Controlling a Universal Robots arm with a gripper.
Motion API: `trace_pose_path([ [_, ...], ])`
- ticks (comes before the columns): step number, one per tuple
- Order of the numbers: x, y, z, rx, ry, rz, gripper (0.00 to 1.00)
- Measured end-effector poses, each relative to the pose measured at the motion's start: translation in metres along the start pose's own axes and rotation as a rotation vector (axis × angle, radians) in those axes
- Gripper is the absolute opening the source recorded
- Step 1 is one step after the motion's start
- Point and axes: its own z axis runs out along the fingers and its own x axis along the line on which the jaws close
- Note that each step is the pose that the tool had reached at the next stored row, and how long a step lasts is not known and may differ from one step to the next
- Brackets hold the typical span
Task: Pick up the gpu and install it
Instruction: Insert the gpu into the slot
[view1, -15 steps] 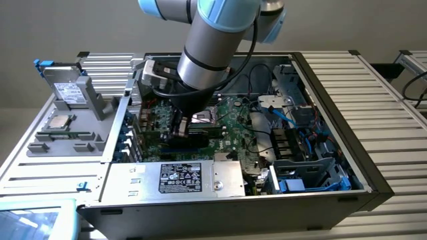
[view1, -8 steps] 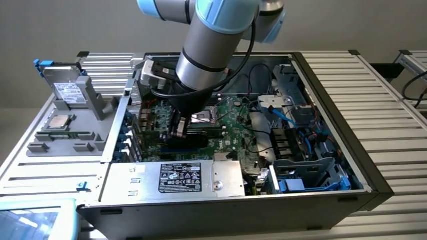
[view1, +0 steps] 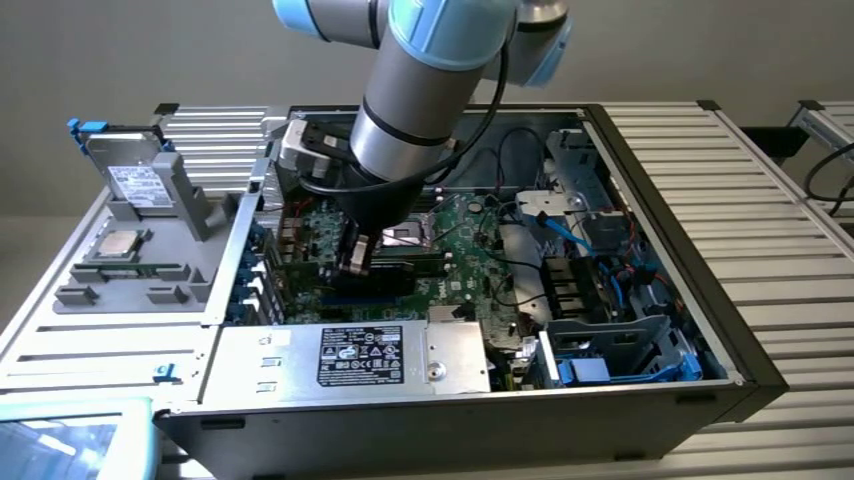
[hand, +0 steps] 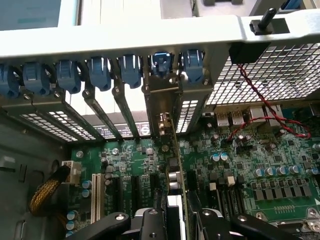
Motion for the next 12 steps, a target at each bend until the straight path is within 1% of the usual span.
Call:
trace_pose_path([
  [3,0.0005,-0.0029,-0.0010,-0.0018,-0.0003,0.000,0.28],
  [5,0.0016,-0.0063,-0.0021,-0.0057,0.0000,0.000,0.28],
  [6,0.0017,-0.0067,-0.0023,-0.0065,0.0003,0.000,0.28],
  [12,0.0029,-0.0068,-0.0024,-0.0076,0.0007,0.000,0.28],
])
